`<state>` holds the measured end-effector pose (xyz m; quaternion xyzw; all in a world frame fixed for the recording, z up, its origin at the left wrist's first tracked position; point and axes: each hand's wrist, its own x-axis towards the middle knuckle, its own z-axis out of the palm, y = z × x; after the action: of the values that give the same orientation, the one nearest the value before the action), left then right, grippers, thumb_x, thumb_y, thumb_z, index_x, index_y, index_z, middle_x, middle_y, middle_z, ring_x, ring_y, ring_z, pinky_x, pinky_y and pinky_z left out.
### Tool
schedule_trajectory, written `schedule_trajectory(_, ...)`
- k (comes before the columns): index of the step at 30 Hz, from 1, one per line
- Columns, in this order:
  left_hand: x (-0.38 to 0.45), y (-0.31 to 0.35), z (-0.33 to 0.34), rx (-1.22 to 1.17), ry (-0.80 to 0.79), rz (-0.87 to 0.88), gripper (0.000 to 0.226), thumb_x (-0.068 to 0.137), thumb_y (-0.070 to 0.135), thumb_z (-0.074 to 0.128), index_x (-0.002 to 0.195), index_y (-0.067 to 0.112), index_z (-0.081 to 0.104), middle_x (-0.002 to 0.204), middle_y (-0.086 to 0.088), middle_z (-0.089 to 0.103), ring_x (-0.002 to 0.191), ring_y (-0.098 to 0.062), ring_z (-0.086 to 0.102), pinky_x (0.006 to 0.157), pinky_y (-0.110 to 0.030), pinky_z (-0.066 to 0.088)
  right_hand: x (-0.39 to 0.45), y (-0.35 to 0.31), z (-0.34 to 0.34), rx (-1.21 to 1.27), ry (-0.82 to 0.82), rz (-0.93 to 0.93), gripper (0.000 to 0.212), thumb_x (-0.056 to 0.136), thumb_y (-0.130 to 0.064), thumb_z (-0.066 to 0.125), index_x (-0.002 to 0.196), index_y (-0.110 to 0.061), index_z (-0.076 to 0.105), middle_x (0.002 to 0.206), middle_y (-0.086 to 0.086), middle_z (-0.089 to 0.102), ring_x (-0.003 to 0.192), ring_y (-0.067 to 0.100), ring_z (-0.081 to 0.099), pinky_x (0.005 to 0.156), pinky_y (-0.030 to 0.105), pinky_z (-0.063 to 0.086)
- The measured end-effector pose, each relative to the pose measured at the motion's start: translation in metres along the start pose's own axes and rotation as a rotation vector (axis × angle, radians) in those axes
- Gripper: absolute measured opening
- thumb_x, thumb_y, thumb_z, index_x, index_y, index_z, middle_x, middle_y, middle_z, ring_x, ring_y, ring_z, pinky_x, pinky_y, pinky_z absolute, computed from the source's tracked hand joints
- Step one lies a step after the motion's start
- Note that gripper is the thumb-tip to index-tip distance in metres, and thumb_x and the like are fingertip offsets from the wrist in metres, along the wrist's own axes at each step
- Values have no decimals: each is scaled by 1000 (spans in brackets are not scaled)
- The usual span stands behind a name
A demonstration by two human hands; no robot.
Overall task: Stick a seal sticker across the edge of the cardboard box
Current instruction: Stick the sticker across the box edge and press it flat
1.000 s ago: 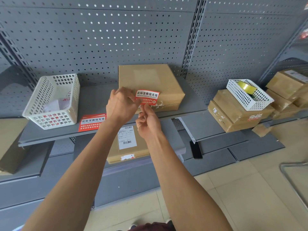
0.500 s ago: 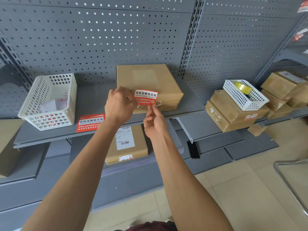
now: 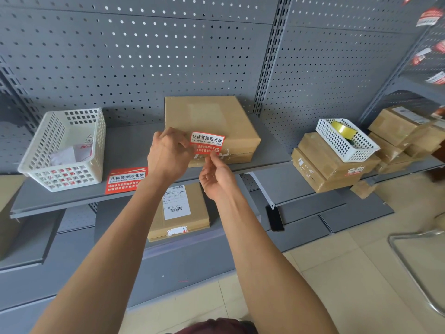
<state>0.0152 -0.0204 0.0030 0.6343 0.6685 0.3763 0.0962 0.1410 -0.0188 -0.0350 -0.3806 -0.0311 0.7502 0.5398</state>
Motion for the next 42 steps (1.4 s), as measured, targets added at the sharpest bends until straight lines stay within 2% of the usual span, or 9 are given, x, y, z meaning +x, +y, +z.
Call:
schedule_trajectory(2, -1, 0, -1, -7, -1, -4, 18, 89, 29, 66, 71, 26, 60, 118, 7, 66, 106, -25, 47, 74, -34, 37, -2, 2, 2, 2, 2, -17, 16, 90, -20, 74, 100, -9, 68, 82, 2, 69, 60, 9, 60, 44, 18, 46)
schedule_trajectory(4, 0, 0, -1, -9, -2, 2, 18, 89, 29, 66, 72, 27, 60, 119, 7, 65, 106, -25, 46, 75, -33, 36, -5, 2, 5, 8, -2, -37, 25, 91, -18, 73, 112, -5, 67, 97, 6, 72, 79, 13, 68, 51, 19, 52)
schedule_trajectory(6, 0, 1, -2, -2, -3, 6, 17, 89, 30, 67, 73, 27, 61, 119, 7, 65, 106, -24, 46, 74, -33, 36, -6, 3, 7, 7, -1, -58, 31, 93, -18, 70, 120, -4, 65, 105, 7, 71, 89, 14, 70, 57, 21, 56)
schedule_trajectory(14, 0, 1, -1, -7, -13, -5, 18, 88, 32, 70, 73, 26, 62, 120, 9, 65, 107, -23, 46, 75, -32, 37, -7, 6, 7, 2, -4, -79, 29, 95, -20, 69, 120, -5, 66, 106, 6, 73, 95, 14, 70, 67, 25, 59)
schedule_trajectory(20, 0, 3, -2, -15, -12, -11, 20, 87, 32, 69, 70, 27, 60, 119, 10, 65, 108, -24, 46, 76, -32, 37, -9, 7, 7, -40, 11, -102, 30, 95, -23, 68, 120, -7, 67, 101, 2, 75, 92, 11, 72, 68, 26, 59)
schedule_trajectory(28, 0, 2, -2, -2, -12, -1, 15, 88, 31, 69, 76, 23, 69, 120, 9, 65, 108, -25, 46, 76, -31, 36, -14, 5, 3, -53, 5, -74, 30, 93, -25, 71, 117, -8, 69, 110, 4, 76, 96, 12, 72, 75, 27, 58)
schedule_trajectory(34, 1, -1, -2, -21, -25, -7, 17, 87, 34, 70, 72, 27, 66, 120, 11, 64, 111, -24, 46, 78, -32, 38, -25, 4, 15, 80, -19, -115, 20, 93, -20, 71, 105, -5, 71, 97, 9, 77, 83, 15, 74, 76, 24, 61)
schedule_trajectory(36, 1, -1, -3, -21, -28, -7, 17, 87, 33, 70, 72, 27, 65, 120, 11, 64, 109, -23, 46, 78, -32, 38, -28, 5, 21, 107, 2, -122, 18, 92, -21, 71, 101, -5, 70, 95, 8, 77, 85, 17, 73, 76, 25, 61)
schedule_trajectory(42, 1, -1, -3, -12, -24, 7, 17, 88, 33, 71, 76, 21, 69, 120, 8, 65, 110, -24, 46, 77, -33, 38, -24, 1, 20, -25, 48, -146, 20, 93, -29, 70, 97, -10, 72, 93, 6, 79, 88, 16, 74, 68, 27, 61)
